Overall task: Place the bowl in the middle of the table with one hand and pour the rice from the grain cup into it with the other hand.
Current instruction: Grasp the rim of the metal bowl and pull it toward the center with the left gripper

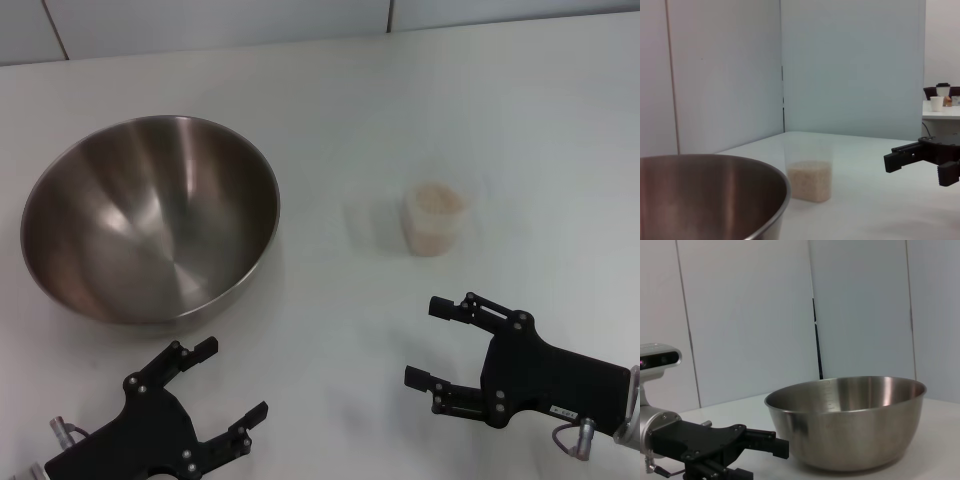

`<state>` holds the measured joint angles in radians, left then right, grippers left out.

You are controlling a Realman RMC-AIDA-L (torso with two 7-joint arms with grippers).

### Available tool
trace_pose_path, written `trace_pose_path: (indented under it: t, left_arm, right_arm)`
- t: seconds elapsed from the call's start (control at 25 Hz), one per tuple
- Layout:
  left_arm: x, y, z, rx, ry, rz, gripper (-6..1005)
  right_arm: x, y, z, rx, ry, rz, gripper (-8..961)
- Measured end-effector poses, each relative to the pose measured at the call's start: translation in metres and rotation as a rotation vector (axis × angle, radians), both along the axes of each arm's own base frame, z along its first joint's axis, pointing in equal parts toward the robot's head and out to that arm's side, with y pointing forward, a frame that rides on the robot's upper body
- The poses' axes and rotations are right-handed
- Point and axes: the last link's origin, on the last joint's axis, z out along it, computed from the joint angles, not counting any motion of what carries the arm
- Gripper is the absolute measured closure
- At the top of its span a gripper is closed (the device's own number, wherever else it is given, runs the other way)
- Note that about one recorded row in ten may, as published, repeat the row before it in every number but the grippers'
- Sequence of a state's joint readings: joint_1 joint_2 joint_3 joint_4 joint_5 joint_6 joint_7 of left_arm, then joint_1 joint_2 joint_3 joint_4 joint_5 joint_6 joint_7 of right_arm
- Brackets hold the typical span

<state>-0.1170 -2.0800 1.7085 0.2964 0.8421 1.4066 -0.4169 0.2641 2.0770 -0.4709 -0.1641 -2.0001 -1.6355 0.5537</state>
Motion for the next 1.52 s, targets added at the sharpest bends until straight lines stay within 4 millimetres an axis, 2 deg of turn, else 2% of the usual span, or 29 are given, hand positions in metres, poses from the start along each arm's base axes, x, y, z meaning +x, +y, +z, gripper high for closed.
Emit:
trace_pose_path:
  t: [0.4, 0.52, 0.64, 0.68, 0.72, 0.76, 0.8, 0.84, 0.92, 0.96, 1.08, 1.12, 1.16, 1.2, 1.28, 1.32, 1.36, 1.52]
  left_arm:
    - [0.004, -0.004, 0.003, -0.002, -0.029, -0.022, 137]
    - [0.013, -0.011, 0.018, 0.035, -0.133, -0.075, 137]
    - [0.018, -0.004, 0.051, 0.114, -0.307, -0.028, 136]
    - [0.018, -0.004, 0.051, 0.114, -0.307, -0.028, 136]
    - [0.018, 0.015, 0.079, 0.121, -0.411, 0.036, 136]
    - [0.018, 0.015, 0.079, 0.121, -0.411, 0.036, 136]
    - [0.016, 0.028, 0.097, 0.149, -0.413, 0.061, 136]
    - [0.016, 0.028, 0.097, 0.149, -0.413, 0.061, 136]
    - [0.013, 0.054, 0.127, 0.170, -0.344, 0.159, 136]
    - [0.013, 0.054, 0.127, 0.170, -0.344, 0.159, 136]
    - [0.017, 0.085, 0.145, 0.145, -0.192, 0.298, 136]
    - [0.020, 0.102, 0.150, 0.127, -0.090, 0.374, 136]
    - [0.020, 0.102, 0.150, 0.127, -0.090, 0.374, 136]
    - [0.023, 0.113, 0.152, 0.112, -0.025, 0.420, 137]
    - [0.025, 0.123, 0.152, 0.088, 0.017, 0.450, 137]
    - [0.028, 0.138, 0.151, 0.043, 0.081, 0.500, 137]
    - [0.028, 0.138, 0.151, 0.043, 0.081, 0.500, 137]
    - [0.030, 0.160, 0.141, -0.021, 0.216, 0.585, 137]
  right_arm:
    - [0.000, 0.000, 0.000, 0.000, -0.001, 0.000, 122]
    - [0.000, 0.000, 0.000, 0.000, -0.001, 0.000, 122]
    - [0.000, 0.000, 0.000, 0.000, 0.000, -0.001, 121]
    - [0.000, 0.000, 0.000, 0.000, 0.000, 0.000, 121]
    - [0.000, 0.000, 0.000, 0.001, 0.000, 0.001, 121]
    - [0.000, 0.000, 0.000, 0.001, 0.000, 0.001, 121]
    - [0.000, 0.000, 0.000, 0.002, -0.002, 0.003, 122]
    - [0.000, 0.000, 0.000, 0.003, -0.002, 0.004, 122]
    - [-0.001, 0.001, 0.000, 0.003, -0.002, 0.006, 122]
    - [-0.001, 0.001, 0.000, 0.003, -0.002, 0.006, 122]
    - [-0.001, 0.001, -0.001, 0.002, -0.001, 0.007, 121]
    - [-0.001, 0.001, 0.000, 0.002, 0.000, 0.007, 121]
    - [-0.001, 0.001, 0.000, 0.002, 0.000, 0.007, 121]
    - [-0.001, 0.001, 0.000, 0.002, 0.001, 0.007, 122]
    - [-0.001, 0.001, 0.000, 0.002, 0.002, 0.007, 122]
    - [-0.001, 0.001, 0.000, 0.002, 0.002, 0.007, 122]
    - [-0.001, 0.001, 0.000, 0.002, 0.002, 0.007, 122]
    - [-0.002, 0.001, 0.000, 0.000, 0.004, 0.006, 122]
